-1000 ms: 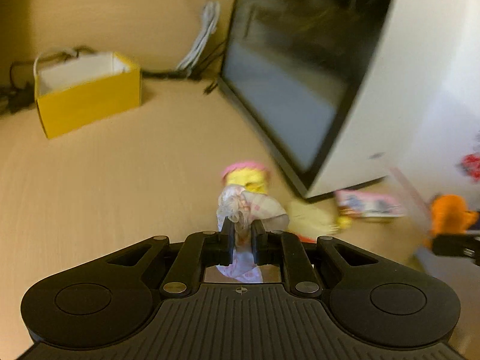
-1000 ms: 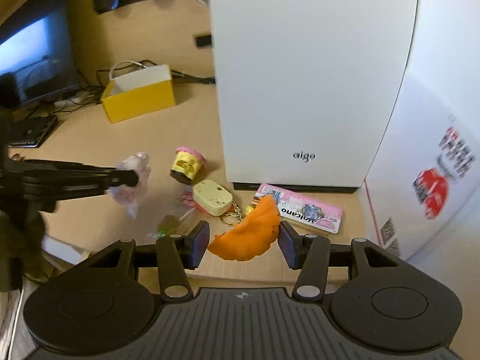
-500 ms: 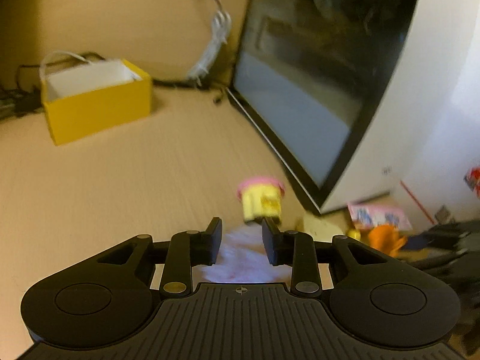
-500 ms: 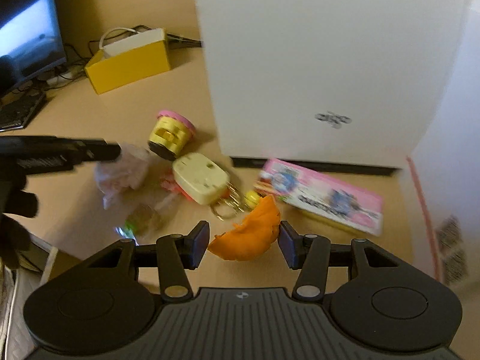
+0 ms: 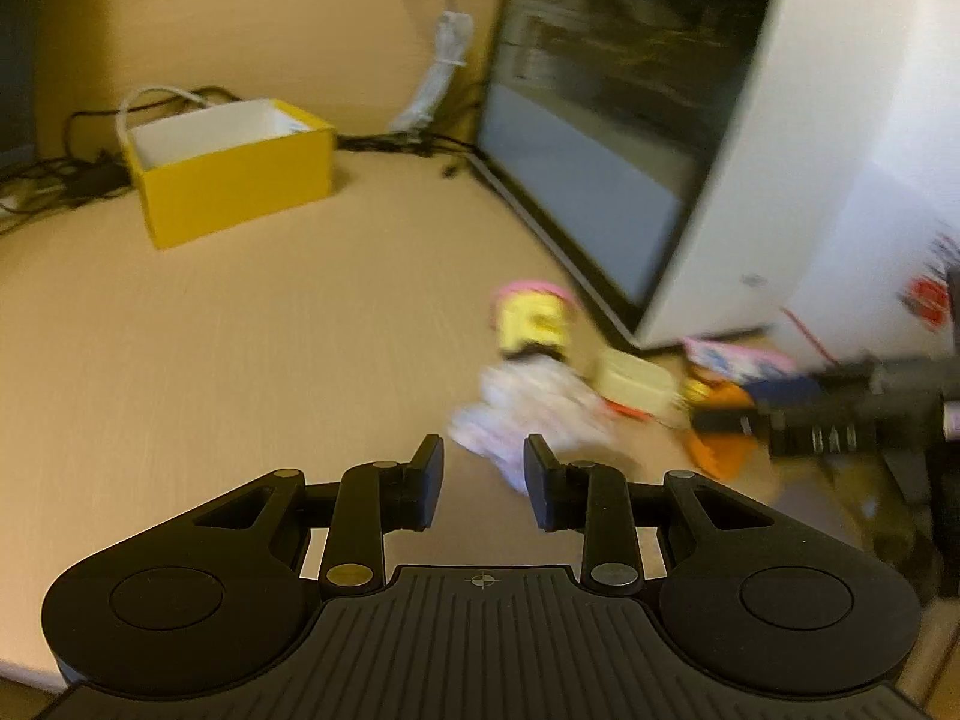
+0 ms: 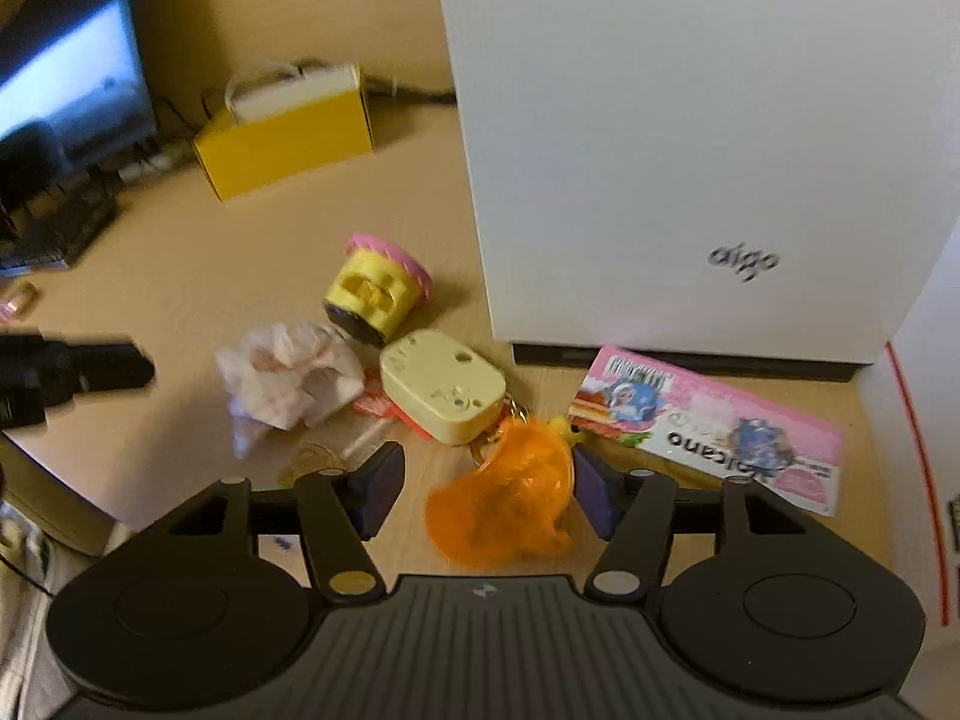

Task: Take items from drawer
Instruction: 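Lower both open tools back into the drawer toward the pink pig figure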

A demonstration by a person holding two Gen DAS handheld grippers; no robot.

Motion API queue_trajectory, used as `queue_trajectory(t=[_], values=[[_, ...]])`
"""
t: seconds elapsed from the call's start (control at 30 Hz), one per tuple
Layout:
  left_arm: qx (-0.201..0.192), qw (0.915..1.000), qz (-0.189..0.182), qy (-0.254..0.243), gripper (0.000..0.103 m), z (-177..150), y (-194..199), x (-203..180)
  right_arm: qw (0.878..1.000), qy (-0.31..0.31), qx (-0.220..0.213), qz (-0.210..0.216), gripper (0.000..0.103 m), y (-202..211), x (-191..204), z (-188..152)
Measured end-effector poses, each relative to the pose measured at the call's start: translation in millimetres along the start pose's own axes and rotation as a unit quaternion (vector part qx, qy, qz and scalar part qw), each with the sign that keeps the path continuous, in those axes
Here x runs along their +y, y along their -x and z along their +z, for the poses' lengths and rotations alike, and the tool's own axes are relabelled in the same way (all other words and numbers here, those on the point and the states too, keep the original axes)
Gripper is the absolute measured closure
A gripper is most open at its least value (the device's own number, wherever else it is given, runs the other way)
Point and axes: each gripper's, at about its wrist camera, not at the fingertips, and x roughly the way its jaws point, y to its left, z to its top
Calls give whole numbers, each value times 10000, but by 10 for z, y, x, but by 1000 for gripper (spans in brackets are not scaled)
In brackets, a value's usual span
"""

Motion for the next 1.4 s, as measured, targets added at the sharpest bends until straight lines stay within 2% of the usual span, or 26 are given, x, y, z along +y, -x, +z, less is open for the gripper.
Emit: queue_trajectory(t=[0.13, 0.27, 0.33, 0.47, 0.53, 0.6, 0.8, 0.97, 1.13, 1.23, 1.4], values=[[183, 9988, -409, -192, 70, -230, 72, -172, 9993, -137, -317, -148, 40, 340, -59, -51], [562, 9934, -842, -537, 70, -495, 24, -386, 9978, -275, -364, -478, 39, 640, -129, -136], [833, 9881, -1103, -680, 70, -624, -49, -496, 9971, -301, -298, -632, 38, 772, -155, -214], [1585, 9655, -1653, -1243, 70, -903, -262, -783, 9958, -275, -99, -868, 37, 971, -141, -417], [1978, 9498, -1865, -1548, 70, -1040, -374, -943, 9947, -279, 47, -987, 37, 1033, -128, -533], [2330, 9364, -2071, -1610, 70, -1144, -490, -1062, 9930, -305, 212, -1117, 37, 1082, -135, -662], [2777, 9119, -2266, -2000, 70, -1301, -693, -1367, 9894, -354, 656, -1243, 37, 1159, -225, -1009], [3011, 9070, -2262, -1884, 71, -1319, -769, -1437, 9874, -425, 932, -1205, 35, 1150, -299, -1194], [3369, 9001, -2227, -1634, 71, -1365, -856, -1491, 9818, -683, 1548, -869, 34, 951, -399, -1360], [3448, 9029, -2107, -1468, 71, -1341, -846, -1513, 9767, -863, 1798, -793, 34, 826, -418, -1442], [3491, 9048, -1995, -1404, 70, -1351, -864, -1600, 9746, -879, 1876, -854, 34, 792, -427, -1479]])
